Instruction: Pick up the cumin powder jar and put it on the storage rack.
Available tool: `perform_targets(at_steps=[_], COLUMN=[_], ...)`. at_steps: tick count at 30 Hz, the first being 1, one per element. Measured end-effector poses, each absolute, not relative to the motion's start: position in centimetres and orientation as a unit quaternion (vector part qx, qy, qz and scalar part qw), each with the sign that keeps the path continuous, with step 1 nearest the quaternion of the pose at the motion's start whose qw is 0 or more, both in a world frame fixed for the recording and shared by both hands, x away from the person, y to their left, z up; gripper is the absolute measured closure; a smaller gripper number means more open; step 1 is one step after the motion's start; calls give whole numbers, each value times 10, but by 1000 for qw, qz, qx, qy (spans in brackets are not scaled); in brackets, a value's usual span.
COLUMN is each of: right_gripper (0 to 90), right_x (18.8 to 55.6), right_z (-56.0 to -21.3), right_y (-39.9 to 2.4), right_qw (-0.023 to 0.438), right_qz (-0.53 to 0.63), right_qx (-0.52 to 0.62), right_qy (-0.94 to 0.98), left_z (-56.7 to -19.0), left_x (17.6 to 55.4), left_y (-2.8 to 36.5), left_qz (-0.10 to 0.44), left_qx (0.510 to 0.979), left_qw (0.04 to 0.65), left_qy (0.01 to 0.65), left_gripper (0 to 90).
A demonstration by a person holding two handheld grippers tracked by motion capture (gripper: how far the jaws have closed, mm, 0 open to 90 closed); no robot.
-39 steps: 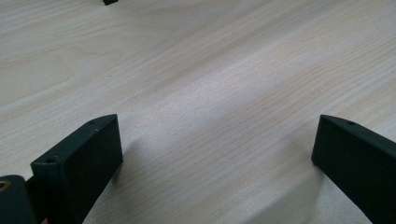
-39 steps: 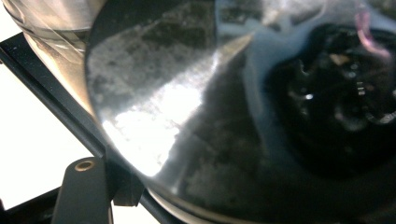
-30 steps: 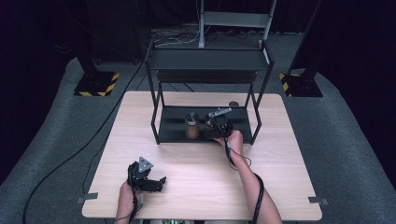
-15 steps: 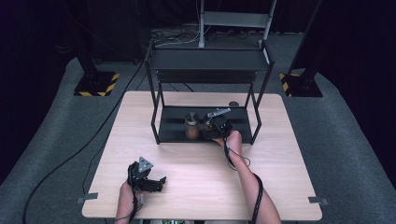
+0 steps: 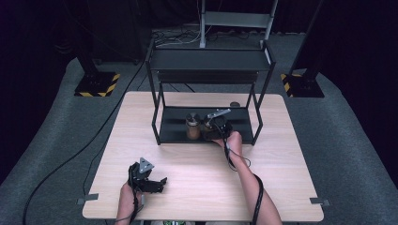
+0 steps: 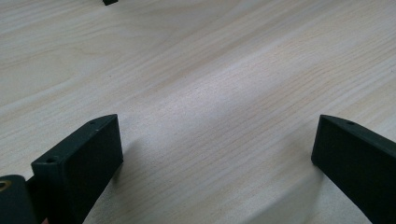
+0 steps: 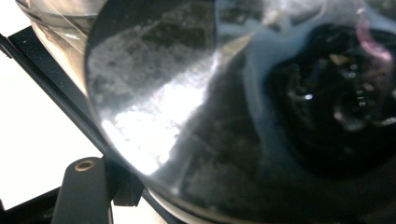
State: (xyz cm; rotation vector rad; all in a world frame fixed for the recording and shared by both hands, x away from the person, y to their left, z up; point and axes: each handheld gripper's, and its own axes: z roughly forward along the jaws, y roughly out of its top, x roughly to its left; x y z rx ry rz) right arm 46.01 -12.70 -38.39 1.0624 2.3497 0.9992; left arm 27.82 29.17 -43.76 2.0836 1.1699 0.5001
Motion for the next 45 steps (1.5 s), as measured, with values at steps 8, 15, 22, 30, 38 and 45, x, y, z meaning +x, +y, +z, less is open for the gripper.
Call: perform_targets(at_steps=[8,15,22,30,38,45], right_gripper=[300,301,301,301,300,261], right_x=[463,466,468,468,468,467], right_z=[-385,-384,-384,-385,-385,-385], right_y=[-126,-127,-128,-129,-129,-128], right_qw=[180,172,169,169,169,168], right_qz=[357,357,358,360,360,359], right_qx=[380,381,381,379,377,385], right_qy=[835,835,836,835,836,834], left_z=[-438,-438,-438,-438,-438,-438], left_x=[278,278,278,278,278,278], left_y=[292,292,292,292,292,292], left_qz=[192,192,192,192,192,192], left_qx=[802,802,802,802,802,802], left_qw=[343,343,343,343,343,343], left_qy=[450,450,450,450,450,450], left_gripper=[17,17,17,17,17,17])
